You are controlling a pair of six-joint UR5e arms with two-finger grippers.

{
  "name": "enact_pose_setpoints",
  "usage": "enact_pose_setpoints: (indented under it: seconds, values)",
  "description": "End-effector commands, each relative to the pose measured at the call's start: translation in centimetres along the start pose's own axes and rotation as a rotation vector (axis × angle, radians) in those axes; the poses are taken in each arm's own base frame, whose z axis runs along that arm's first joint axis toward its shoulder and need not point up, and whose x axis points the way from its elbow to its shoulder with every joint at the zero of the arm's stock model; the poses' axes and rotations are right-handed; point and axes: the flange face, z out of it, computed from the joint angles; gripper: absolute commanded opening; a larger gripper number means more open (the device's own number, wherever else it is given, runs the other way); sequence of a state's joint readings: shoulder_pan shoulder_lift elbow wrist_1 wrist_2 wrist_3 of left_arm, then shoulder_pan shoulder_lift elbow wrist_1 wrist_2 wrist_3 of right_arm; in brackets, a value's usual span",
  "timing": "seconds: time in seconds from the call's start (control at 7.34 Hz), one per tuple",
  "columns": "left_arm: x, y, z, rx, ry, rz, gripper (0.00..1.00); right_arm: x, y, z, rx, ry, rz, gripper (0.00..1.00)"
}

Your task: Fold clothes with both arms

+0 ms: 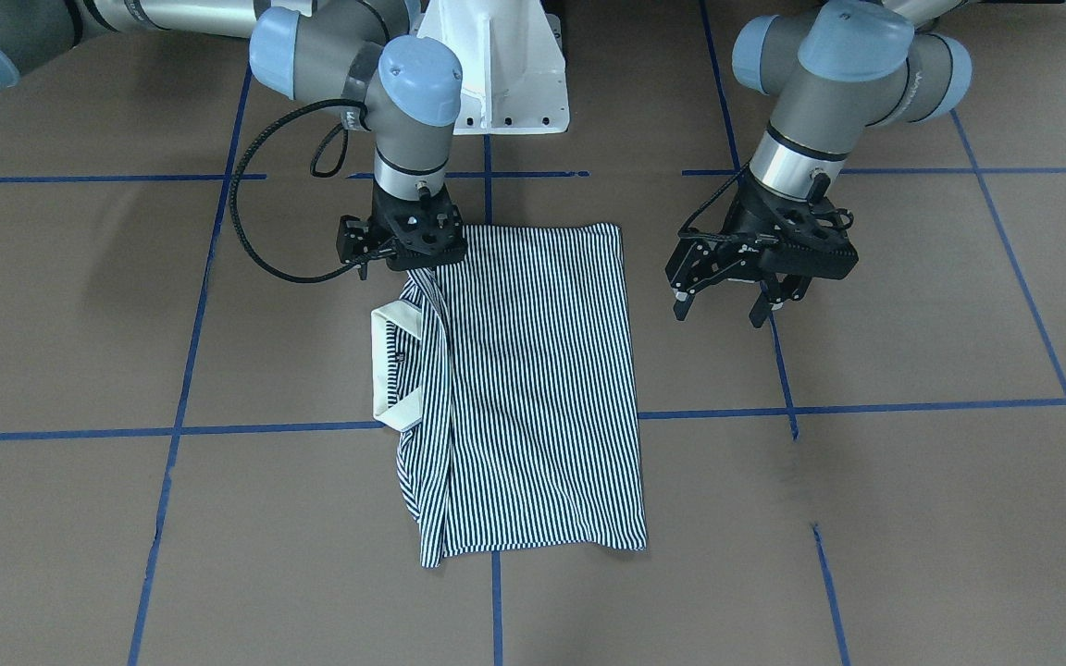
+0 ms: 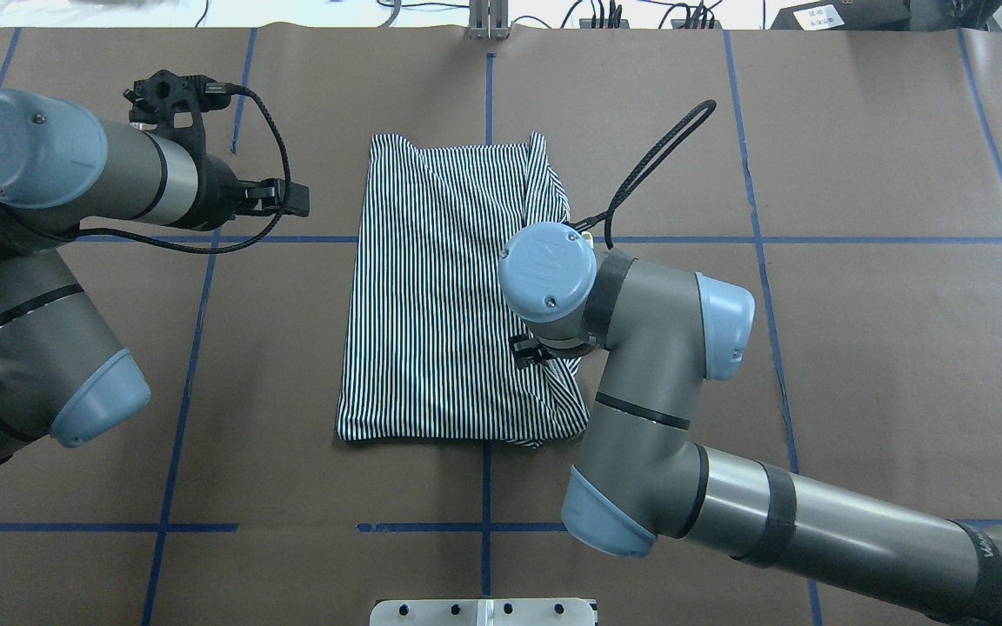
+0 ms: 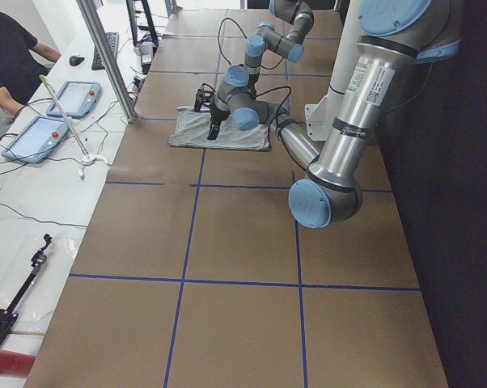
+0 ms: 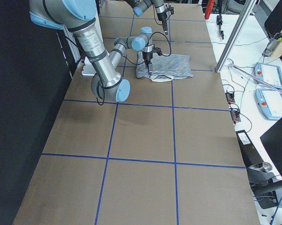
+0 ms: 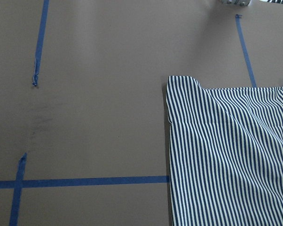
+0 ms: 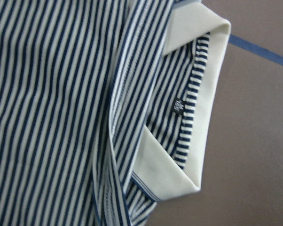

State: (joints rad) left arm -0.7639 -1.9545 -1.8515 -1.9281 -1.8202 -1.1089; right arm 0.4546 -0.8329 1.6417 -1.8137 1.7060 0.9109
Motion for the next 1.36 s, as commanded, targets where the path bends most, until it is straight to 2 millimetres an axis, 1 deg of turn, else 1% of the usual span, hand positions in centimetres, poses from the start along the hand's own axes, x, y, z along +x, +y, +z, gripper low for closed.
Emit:
enact_pose_setpoints:
  seconds: [0.0,0.14,0.27,0.41,0.68,0.95,1.09,1.23]
  values:
    - [0.1,0.0,0.0,0.0,0.001,0.002,1.0,-1.2,-1.8,2.0,0.024,-0.011,-0.007,1.0]
    - [0.1,0.0,0.0,0.001,0.003,0.001,1.0,-0.8,-1.4,2.7,0.011,-0.002,-0.006,1.0]
    - [0.1,0.0,0.0,0.001,0.003,0.001,1.0,0.1,-0.8,3.5,-0.001,0.008,-0.004,1.0]
    - [0.1,0.0,0.0,0.0,0.002,0.0,1.0,0.4,-0.6,4.1,-0.01,0.015,0.0,1.0]
    - [-0.2,-0.1,0.7,-0.001,-0.004,-0.003,1.0,0.1,-0.3,4.2,-0.017,0.016,-0.001,1.0]
    - [-0.2,-0.1,0.7,-0.001,-0.003,-0.002,1.0,-0.4,-0.5,3.9,-0.014,0.009,-0.002,1.0]
    - [-0.2,-0.1,0.8,-0.002,-0.006,-0.003,1.0,-0.8,-0.7,3.4,-0.008,0.001,-0.002,1.0]
    - [-0.3,-0.1,0.8,-0.002,-0.006,-0.003,1.0,-0.8,-0.6,3.6,-0.011,0.004,0.002,1.0]
